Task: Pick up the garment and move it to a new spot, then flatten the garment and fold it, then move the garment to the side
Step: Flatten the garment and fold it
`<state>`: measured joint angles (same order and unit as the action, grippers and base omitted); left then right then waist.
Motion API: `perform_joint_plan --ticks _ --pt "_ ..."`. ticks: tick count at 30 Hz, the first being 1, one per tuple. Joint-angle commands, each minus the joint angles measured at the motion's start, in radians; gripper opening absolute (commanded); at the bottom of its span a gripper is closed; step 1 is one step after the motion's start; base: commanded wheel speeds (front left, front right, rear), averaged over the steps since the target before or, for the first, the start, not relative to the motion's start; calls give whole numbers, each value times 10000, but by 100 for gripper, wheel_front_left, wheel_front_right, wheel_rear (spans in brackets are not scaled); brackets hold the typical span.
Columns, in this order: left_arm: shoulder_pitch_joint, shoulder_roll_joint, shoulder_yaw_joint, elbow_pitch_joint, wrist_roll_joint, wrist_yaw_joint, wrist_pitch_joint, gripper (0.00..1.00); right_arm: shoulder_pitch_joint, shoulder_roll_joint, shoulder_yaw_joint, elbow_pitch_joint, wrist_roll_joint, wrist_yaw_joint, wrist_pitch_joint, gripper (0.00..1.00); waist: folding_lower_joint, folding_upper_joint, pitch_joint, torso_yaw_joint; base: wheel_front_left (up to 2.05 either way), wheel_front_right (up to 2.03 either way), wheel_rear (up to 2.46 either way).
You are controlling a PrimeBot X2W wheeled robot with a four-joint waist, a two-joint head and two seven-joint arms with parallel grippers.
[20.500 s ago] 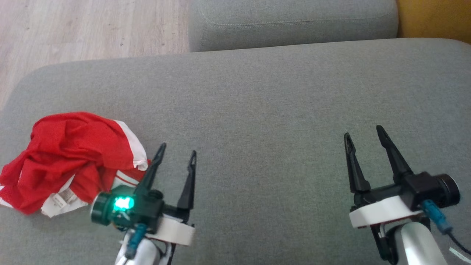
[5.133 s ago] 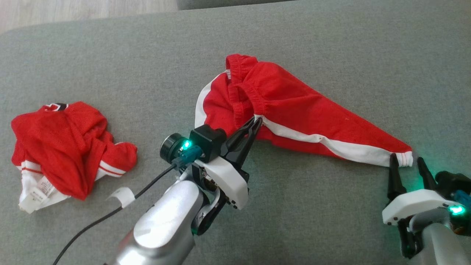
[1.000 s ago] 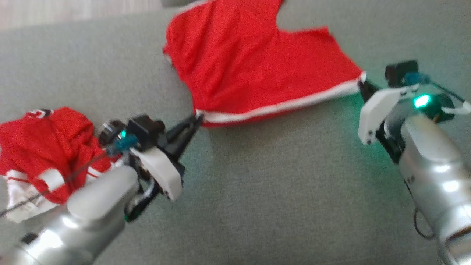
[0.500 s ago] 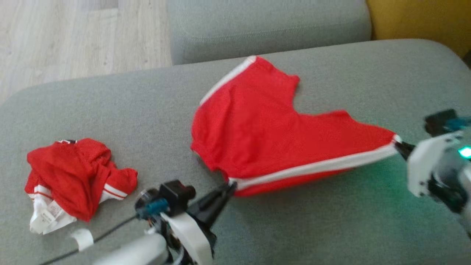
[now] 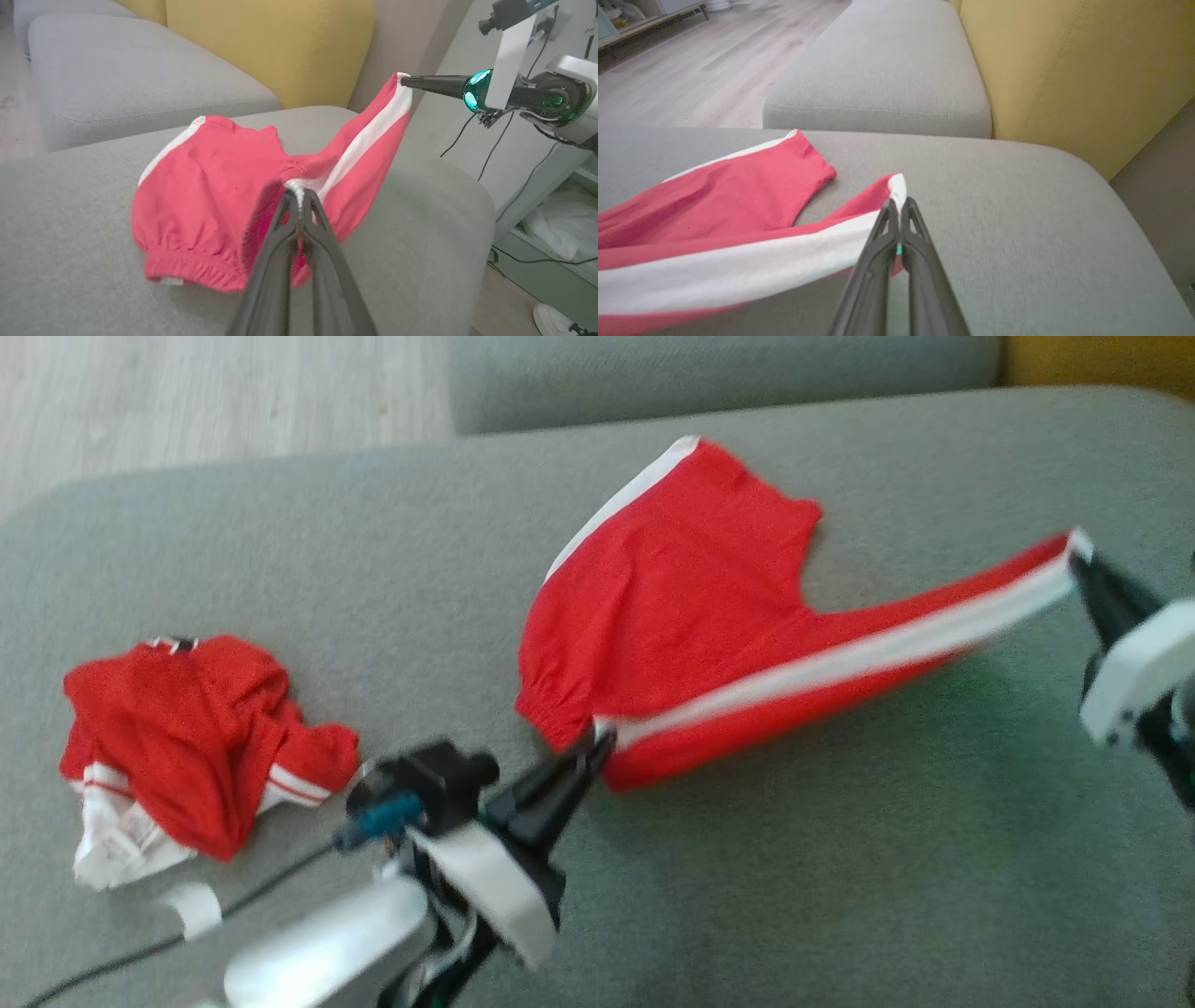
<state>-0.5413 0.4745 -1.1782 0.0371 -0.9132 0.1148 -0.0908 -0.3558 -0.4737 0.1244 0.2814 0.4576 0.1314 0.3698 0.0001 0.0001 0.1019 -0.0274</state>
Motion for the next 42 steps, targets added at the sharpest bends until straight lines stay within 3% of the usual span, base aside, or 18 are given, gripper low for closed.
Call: perform_joint_plan --ticks 1,7,13,26,38,39,40,42 --pt "-728 154 587 -206 71 62 -159 0 -667 9 -206 -498 -330 -7 17 0 -1 -1 406 323 0 0 0" --pt "-1530 -232 925 189 101 -35 -215 0 -1997 906 -610 -366 -1514 -7 106 0 -1 -1 1155 907 0 0 0" --pt "-2247 -610 1164 800 109 -148 -216 0 -3594 1256 -194 694 -2226 -7 -231 0 -1 -1 1806 1436 0 0 0" --pt "-3141 -1805 915 2304 261 -593 -251 0 -6270 1203 953 4356 -2684 -7 -1713 0 -1 -1 2902 2635 0 0 0" --pt "-3363 -2234 797 2934 361 -780 -515 0 -7187 1326 1622 6370 -2442 -7 -2606 0 -1 -1 3189 3038 0 0 0" --pt "-3372 -2263 787 2963 358 -796 -525 0 -7231 1348 1608 6520 -2363 -7 -2700 54 -1 -1 3193 3064 0 0 0" --pt "-3382 -2288 773 2995 362 -811 -534 0 -7252 1411 1561 6675 -2197 -7 -2766 100 -1 -1 3189 3087 0 0 0" --pt "-3397 -2329 752 3055 366 -832 -558 1 -7304 1441 1572 6894 -2030 -7 -2999 100 -1 -1 3170 3117 0 0 0"
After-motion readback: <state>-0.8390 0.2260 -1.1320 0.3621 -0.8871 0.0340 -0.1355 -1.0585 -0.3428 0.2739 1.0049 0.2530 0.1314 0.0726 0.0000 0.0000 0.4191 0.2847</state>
